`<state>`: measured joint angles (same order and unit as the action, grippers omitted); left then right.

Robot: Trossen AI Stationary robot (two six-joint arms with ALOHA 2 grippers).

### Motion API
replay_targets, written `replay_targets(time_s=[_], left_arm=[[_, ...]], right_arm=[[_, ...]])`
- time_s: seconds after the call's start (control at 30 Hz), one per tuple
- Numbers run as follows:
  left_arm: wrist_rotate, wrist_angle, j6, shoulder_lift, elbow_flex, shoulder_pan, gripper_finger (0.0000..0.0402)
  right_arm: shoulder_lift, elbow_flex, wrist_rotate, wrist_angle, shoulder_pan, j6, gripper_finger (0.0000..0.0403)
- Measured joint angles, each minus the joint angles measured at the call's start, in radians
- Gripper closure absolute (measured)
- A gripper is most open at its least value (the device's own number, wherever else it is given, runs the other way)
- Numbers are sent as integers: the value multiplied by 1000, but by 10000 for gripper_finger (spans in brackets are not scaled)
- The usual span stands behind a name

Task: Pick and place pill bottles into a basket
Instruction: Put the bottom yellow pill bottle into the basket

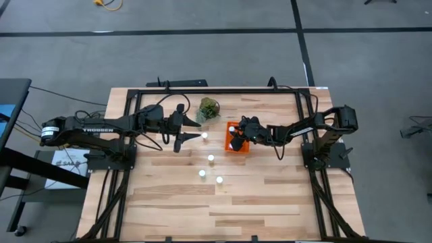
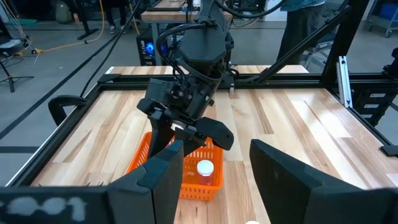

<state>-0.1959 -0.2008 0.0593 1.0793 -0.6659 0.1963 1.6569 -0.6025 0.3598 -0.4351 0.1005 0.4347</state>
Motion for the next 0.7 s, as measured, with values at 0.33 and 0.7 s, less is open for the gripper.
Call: replay_targets(time_s=[0.33, 0.7], left_arm=[[0, 0, 0, 0, 0, 0, 225], [37, -1, -11, -1, 0, 9, 225]], right_arm=[[-75, 0, -48, 55, -2, -25, 244], [-292, 0, -49, 102, -116, -162, 236]])
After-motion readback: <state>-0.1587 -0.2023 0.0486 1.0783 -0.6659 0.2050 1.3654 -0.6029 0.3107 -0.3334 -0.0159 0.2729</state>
